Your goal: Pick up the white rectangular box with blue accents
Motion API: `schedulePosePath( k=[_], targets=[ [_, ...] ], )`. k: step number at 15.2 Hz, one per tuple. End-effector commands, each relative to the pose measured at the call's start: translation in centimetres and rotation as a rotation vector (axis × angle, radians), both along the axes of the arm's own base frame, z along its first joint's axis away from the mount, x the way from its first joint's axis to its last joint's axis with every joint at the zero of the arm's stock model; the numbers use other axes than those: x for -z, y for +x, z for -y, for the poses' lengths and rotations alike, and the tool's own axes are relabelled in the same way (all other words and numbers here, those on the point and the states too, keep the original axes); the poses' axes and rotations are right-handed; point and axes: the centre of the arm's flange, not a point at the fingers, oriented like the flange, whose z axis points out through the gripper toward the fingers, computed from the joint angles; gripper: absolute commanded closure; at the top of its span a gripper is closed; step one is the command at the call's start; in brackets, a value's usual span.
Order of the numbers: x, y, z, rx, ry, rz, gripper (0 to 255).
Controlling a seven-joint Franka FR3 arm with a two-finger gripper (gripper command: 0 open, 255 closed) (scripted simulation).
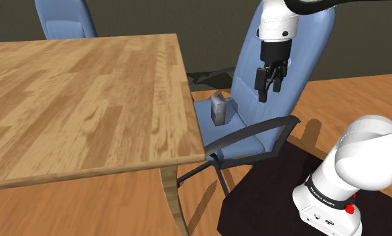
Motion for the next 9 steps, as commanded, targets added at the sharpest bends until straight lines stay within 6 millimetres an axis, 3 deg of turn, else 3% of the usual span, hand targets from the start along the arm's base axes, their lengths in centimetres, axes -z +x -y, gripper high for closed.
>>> schedulePosePath(
  k=[1,9],
  targets=[
    [0.0,0.0,0.0,0.0,0.0,0.0,0],
    [5.4,7.9,2.2,0.015,-0.025,0.045,0]
  ],
)
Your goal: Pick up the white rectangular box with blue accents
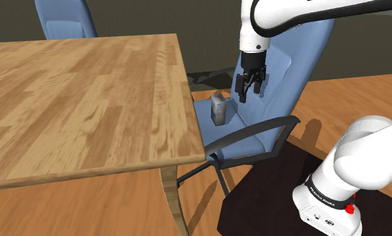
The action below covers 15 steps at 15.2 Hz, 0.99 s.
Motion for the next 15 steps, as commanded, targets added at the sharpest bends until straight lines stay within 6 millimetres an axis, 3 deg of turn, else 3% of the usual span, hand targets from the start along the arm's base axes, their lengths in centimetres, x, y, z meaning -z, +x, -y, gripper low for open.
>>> schedulePosePath(
  k=[1,15],
  targets=[
    [1.4,2.0,0.7,0.003,-0.006,0.013,0],
    [9.8,16.3,5.2,0.03,-0.05,0.092,0]
  ],
)
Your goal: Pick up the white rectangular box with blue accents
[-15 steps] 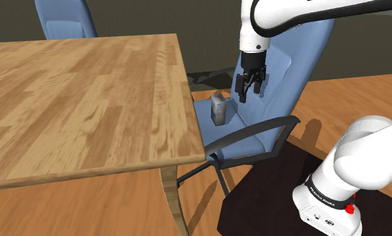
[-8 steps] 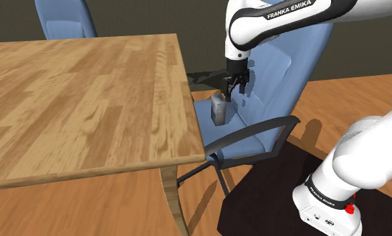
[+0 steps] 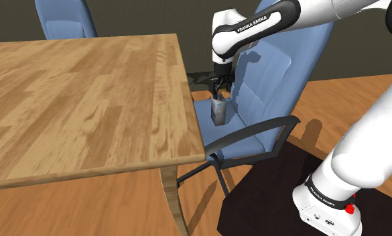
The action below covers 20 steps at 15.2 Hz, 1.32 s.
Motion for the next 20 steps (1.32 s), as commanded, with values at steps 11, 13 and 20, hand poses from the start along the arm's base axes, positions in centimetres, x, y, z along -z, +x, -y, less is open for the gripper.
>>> schedulePosePath(
  k=[11,13,20],
  targets=[
    [6.4,4.1,1.2,0.008,-0.013,0.024,0],
    [6.4,4.1,1.2,0.008,-0.013,0.024,0],
    [6.4,4.1,1.2,0.008,-0.013,0.024,255]
  ],
)
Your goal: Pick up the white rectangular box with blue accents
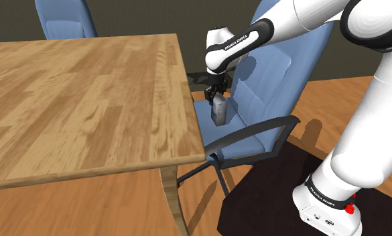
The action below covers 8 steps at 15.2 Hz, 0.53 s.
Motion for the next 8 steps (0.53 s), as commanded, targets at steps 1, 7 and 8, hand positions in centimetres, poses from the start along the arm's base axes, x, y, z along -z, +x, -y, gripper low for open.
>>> schedulePosePath(
  k=[1,7,8],
  targets=[
    [0.1,0.0,-0.1,-0.001,0.001,-0.002,255],
    [-2.0,0.0,-0.1,-0.001,0.001,-0.002,255],
    [-2.5,0.0,-0.1,-0.001,0.001,-0.002,255]
  ],
)
